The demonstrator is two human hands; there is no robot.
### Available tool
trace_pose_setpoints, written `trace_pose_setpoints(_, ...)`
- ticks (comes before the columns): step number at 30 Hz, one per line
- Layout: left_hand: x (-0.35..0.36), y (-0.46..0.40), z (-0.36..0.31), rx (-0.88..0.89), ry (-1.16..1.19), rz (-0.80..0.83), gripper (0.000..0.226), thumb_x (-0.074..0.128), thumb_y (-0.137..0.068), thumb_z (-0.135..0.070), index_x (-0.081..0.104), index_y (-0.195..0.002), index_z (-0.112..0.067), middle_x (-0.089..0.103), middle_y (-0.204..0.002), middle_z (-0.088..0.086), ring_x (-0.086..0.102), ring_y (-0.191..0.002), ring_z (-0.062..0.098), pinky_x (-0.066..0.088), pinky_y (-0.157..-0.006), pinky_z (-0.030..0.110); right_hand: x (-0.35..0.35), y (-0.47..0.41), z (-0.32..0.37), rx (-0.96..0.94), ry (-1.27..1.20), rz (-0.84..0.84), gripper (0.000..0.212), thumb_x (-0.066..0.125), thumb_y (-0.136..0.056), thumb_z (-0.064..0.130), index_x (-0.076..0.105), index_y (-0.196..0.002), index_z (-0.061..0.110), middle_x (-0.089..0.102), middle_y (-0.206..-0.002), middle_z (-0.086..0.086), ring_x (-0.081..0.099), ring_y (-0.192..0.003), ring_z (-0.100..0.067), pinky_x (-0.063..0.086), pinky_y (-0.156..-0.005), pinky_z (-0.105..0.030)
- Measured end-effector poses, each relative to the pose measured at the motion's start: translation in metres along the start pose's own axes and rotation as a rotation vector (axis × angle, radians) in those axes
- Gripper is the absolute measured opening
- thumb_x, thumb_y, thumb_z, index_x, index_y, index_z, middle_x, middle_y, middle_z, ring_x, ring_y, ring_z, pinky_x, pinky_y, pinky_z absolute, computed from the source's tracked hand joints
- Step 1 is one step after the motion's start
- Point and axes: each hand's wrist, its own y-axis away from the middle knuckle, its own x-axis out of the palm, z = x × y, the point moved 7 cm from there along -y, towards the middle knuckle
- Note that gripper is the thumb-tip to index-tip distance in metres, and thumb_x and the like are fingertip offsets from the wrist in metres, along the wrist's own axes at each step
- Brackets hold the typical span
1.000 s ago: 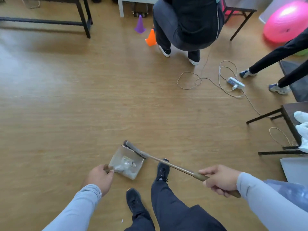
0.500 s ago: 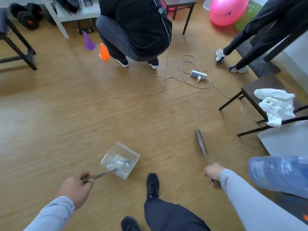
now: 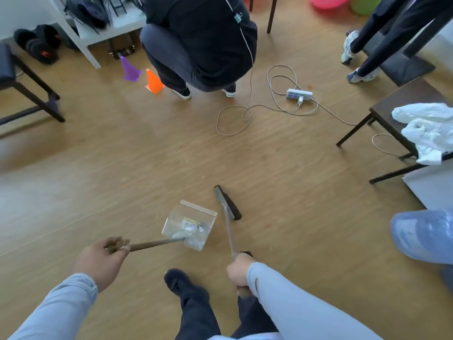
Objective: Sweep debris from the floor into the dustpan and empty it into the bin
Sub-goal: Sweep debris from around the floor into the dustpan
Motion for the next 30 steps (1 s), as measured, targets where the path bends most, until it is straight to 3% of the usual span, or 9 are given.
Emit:
trace_pose_setpoints(2,-0.015,-0.014,0.011,-0.002,0.026,0.001,0.025,0.076,-0.084,-0.023,0.073,-0.109,-0.016,0.076,-0.092,0.008,0.068,-0.089,0.035,0.054,-0.084,0.044,0.010,0.013,0.021,-0.022,-0.137,0.050,0.007,0.058,-0.088,0.009,0.061,-0.082,0.012,0.059,-0.077,-0.005,0.058,-0.066,-0.019,0.058,-0.063,-0.029)
trace_pose_setpoints(5,-0.039,-0.034,0.027,0.027,0.043,-0.003,0.023,0.076,-0.085,-0.022,0.073,-0.107,-0.015,0.076,-0.087,0.007,0.068,-0.089,0.035,0.054,-0.086,0.045,0.005,0.035,0.024,0.059,-0.409,0.076,0.011,0.054,-0.088,0.008,0.054,-0.079,0.014,0.050,-0.057,0.000,0.044,-0.043,-0.012,0.035,-0.040,-0.021)
trace_pose_setpoints(9,-0.070,-0.062,0.046,0.077,0.014,0.002,0.023,0.075,-0.086,-0.026,0.071,-0.107,-0.017,0.076,-0.089,0.006,0.067,-0.085,0.031,0.049,-0.077,0.036,-0.018,0.056,0.010,0.037,-0.475,-0.074,0.029,0.051,-0.093,0.008,0.050,-0.117,0.024,0.047,-0.055,0.002,0.038,-0.041,-0.009,0.030,-0.037,-0.018)
trace_pose_setpoints(11,-0.078,-0.081,0.052,0.096,0.009,0.015,0.028,0.074,-0.086,-0.026,0.071,-0.112,-0.015,0.076,-0.097,0.007,0.067,-0.093,0.033,0.049,-0.083,0.036,-0.024,0.060,0.003,0.034,-0.458,-0.152,0.031,0.050,-0.094,0.006,0.054,-0.125,0.009,0.046,-0.054,0.001,0.037,-0.040,-0.011,0.029,-0.039,-0.017)
trace_pose_setpoints(12,-0.081,-0.090,0.056,0.102,0.007,0.016,0.030,0.074,-0.086,-0.025,0.071,-0.114,-0.014,0.075,-0.099,0.007,0.067,-0.093,0.033,0.049,-0.084,0.036,-0.024,0.065,0.002,0.055,-0.454,-0.191,0.043,0.049,-0.095,0.005,0.039,-0.137,0.007,0.045,-0.054,0.000,0.036,-0.039,-0.011,0.029,-0.039,-0.017)
trace_pose_setpoints(13,-0.084,-0.099,0.060,0.106,-0.005,0.011,0.031,0.074,-0.086,-0.026,0.072,-0.115,-0.015,0.073,-0.095,0.005,0.066,-0.090,0.032,0.049,-0.081,0.036,-0.025,0.068,0.002,0.067,-0.462,-0.232,0.034,0.048,-0.095,0.004,0.058,-0.125,0.018,0.045,-0.054,-0.001,0.036,-0.038,-0.012,0.029,-0.039,-0.017)
trace_pose_setpoints(14,-0.087,-0.108,0.064,0.111,-0.019,0.006,0.031,0.074,-0.086,-0.028,0.072,-0.114,-0.016,0.070,-0.088,0.003,0.064,-0.083,0.031,0.047,-0.076,0.035,-0.024,0.071,0.004,0.072,-0.490,-0.271,0.029,0.048,-0.094,0.004,0.049,-0.104,0.031,0.045,-0.055,-0.003,0.036,-0.037,-0.013,0.029,-0.039,-0.017)
trace_pose_setpoints(19,-0.093,-0.150,0.062,0.140,-0.035,-0.006,0.033,0.075,-0.083,-0.030,0.073,-0.113,-0.017,0.061,-0.078,-0.004,0.055,-0.072,0.025,0.044,-0.070,0.033,-0.044,0.078,0.019,0.128,-0.584,-0.427,0.020,0.047,-0.093,0.000,0.047,-0.075,0.009,0.041,-0.045,-0.003,0.035,-0.030,-0.014,0.029,-0.038,-0.016)
trace_pose_setpoints(30,-0.102,-0.219,0.041,-0.023,0.060,0.026,0.040,0.076,-0.068,-0.052,0.073,-0.099,-0.027,0.074,-0.092,0.004,0.068,-0.094,0.034,0.052,-0.084,0.044,-0.201,-0.019,0.103,0.180,-0.729,-0.569,0.014,0.045,-0.087,-0.001,0.052,-0.081,0.009,0.043,-0.043,-0.004,0.036,-0.028,-0.013,0.036,-0.038,-0.016)
